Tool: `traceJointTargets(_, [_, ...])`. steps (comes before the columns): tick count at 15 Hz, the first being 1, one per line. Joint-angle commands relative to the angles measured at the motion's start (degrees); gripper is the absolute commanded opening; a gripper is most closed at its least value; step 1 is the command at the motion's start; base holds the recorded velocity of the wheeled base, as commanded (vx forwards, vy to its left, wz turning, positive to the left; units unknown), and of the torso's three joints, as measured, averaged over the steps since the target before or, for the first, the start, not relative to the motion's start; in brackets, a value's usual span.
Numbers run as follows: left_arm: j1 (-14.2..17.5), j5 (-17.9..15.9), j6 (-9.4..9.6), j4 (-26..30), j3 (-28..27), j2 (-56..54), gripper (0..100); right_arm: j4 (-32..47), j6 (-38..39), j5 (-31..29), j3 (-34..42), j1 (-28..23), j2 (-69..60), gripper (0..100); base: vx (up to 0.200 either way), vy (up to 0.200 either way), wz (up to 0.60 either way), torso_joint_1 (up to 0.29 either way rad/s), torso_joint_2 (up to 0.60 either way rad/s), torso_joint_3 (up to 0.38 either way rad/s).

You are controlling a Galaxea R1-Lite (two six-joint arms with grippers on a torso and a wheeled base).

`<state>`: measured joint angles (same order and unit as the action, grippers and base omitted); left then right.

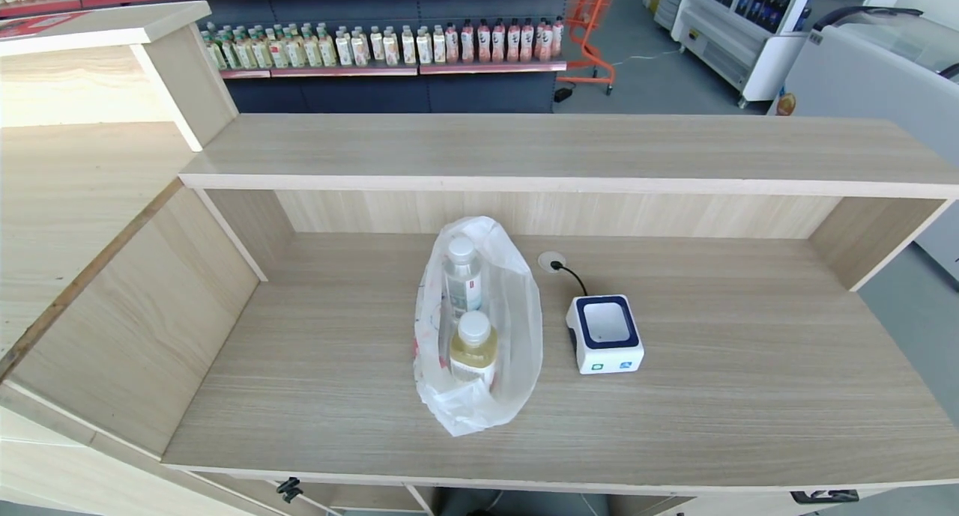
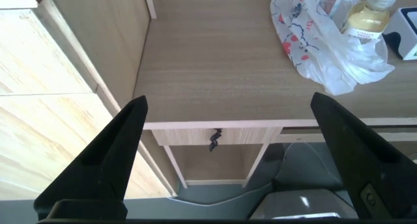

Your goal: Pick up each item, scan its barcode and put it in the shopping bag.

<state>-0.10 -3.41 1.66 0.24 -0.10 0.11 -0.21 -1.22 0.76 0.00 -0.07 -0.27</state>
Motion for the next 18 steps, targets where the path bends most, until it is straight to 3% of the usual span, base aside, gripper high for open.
traceJointTargets(1, [0.0, 0.0, -0.08, 0.0, 0.0, 0.1, 100, 0.0, 0.0, 0.0, 0.0, 0.0, 0.3, 0, 0.0, -0.2, 0.0, 0.012, 0.01, 0.002])
traceJointTargets(4, [0.0, 0.0, 0.01, 0.0, 0.0, 0.0, 100, 0.0, 0.0, 0.0, 0.0, 0.0, 0.3, 0, 0.0, -0.2, 0.0, -0.002, 0.0, 0.004])
traceJointTargets(7, [0.0, 0.0, -0.08, 0.0, 0.0, 0.0, 100, 0.0, 0.0, 0.0, 0.0, 0.0, 0.3, 0, 0.0, 0.0, 0.0, 0.0, 0.0, 0.0])
traceJointTargets(10, [0.0, 0.0, -0.08, 0.0, 0.0, 0.0, 100, 0.0, 0.0, 0.0, 0.0, 0.0, 0.3, 0, 0.2, 0.0, 0.0, -0.002, 0.0, -0.002])
traceJointTargets(18, [0.0, 0.0, -0.08, 0.0, 0.0, 0.0, 100, 0.0, 0.0, 0.0, 0.0, 0.0, 0.3, 0, 0.0, 0.0, 0.0, 0.0, 0.0, 0.0])
